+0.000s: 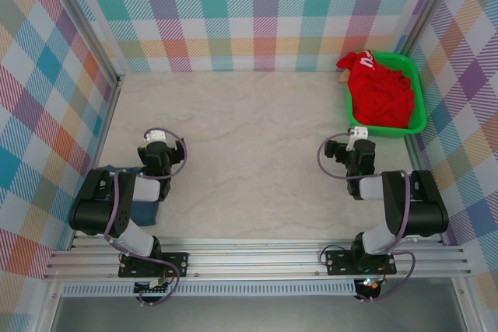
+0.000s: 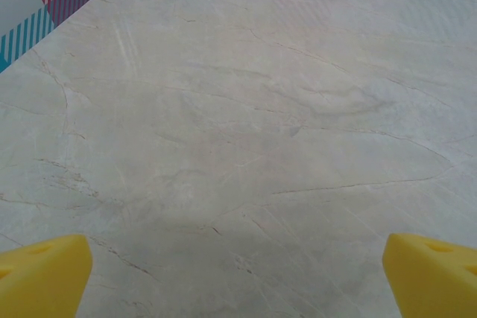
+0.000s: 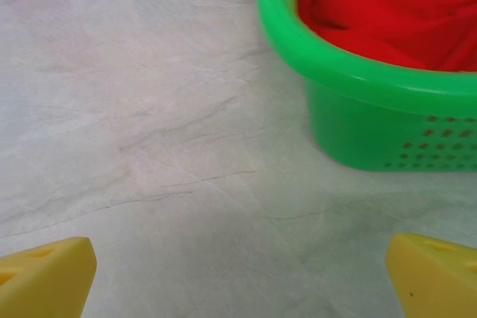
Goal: Fold and stack the t-shirts
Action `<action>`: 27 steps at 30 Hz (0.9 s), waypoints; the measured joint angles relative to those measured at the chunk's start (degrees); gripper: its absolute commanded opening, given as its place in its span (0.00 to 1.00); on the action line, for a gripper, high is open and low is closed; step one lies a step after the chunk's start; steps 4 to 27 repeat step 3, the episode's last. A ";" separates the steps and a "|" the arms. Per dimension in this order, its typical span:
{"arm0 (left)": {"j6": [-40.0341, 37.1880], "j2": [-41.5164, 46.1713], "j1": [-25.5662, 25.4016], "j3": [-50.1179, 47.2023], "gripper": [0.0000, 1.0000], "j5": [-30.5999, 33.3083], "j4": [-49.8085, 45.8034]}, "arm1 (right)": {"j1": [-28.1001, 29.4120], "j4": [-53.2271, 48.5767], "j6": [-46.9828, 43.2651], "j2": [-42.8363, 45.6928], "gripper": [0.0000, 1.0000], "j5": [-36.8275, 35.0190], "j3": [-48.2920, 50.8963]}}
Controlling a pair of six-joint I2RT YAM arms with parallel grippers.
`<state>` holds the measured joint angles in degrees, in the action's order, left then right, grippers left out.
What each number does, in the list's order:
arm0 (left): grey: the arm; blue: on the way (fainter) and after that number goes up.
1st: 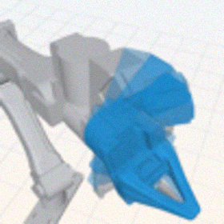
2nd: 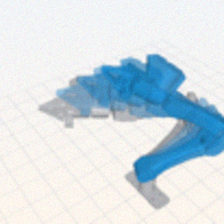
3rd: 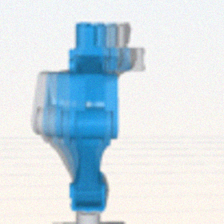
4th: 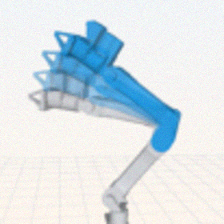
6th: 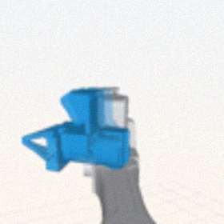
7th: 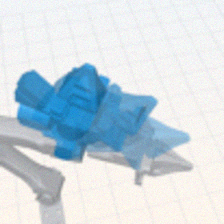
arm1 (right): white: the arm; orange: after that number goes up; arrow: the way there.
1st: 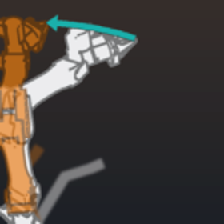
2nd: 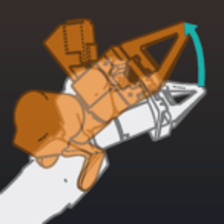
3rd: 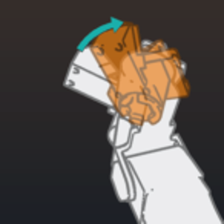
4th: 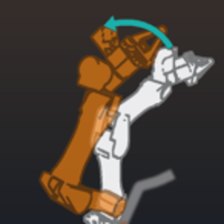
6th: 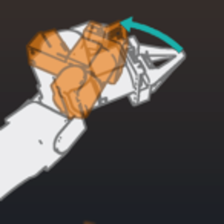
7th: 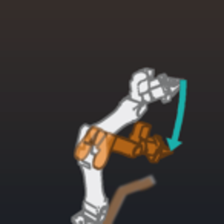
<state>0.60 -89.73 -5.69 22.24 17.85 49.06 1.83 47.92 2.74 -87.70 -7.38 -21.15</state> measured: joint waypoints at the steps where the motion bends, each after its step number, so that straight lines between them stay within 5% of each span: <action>1: 0.00 0.00 0.00 0.00 1.00 0.00 0.00 | 0.00 0.00 -0.33 0.00 1.00 0.90 -0.33; 27: 0.00 0.00 0.00 0.00 1.00 0.00 0.00 | 0.02 0.04 -0.74 0.00 1.00 2.27 -0.85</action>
